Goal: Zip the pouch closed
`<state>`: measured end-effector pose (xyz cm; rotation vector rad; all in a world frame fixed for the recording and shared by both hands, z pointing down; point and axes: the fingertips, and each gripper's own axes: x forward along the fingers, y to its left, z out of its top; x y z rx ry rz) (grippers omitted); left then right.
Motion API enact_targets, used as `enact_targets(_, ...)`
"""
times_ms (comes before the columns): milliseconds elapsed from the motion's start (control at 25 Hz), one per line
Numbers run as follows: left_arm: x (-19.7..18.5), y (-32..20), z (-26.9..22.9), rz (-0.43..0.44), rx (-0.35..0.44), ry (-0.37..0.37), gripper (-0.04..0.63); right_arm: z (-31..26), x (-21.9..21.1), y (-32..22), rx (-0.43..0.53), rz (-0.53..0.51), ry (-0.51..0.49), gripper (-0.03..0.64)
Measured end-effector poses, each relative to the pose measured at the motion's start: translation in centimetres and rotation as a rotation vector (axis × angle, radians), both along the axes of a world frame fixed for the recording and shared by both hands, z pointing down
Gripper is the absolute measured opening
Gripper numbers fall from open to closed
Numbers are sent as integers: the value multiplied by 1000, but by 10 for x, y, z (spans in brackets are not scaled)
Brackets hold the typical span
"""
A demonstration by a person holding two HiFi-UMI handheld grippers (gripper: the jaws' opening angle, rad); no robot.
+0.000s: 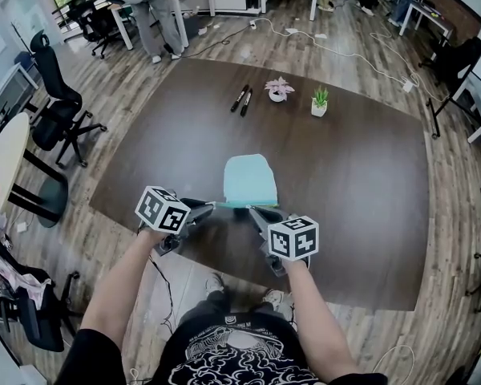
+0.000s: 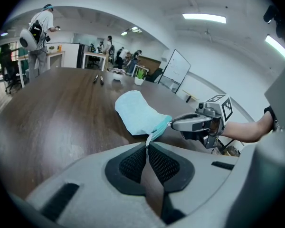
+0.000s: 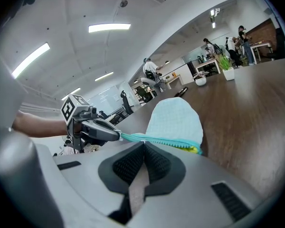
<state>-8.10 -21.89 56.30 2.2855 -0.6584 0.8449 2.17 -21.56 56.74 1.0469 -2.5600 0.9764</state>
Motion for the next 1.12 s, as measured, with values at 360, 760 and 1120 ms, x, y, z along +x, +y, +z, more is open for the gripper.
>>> enact_targets(360, -2, -3, 2, -14, 9, -14, 23, 1, -1, -1, 1, -6, 6, 0)
enact_targets(760, 0, -4, 1, -19, 23, -18, 23, -1, 1, -1, 1, -1, 7, 0)
enact_targets(1120, -8, -10, 1, -93, 42, -30, 23, 1, 8, -3, 5, 26, 16, 0)
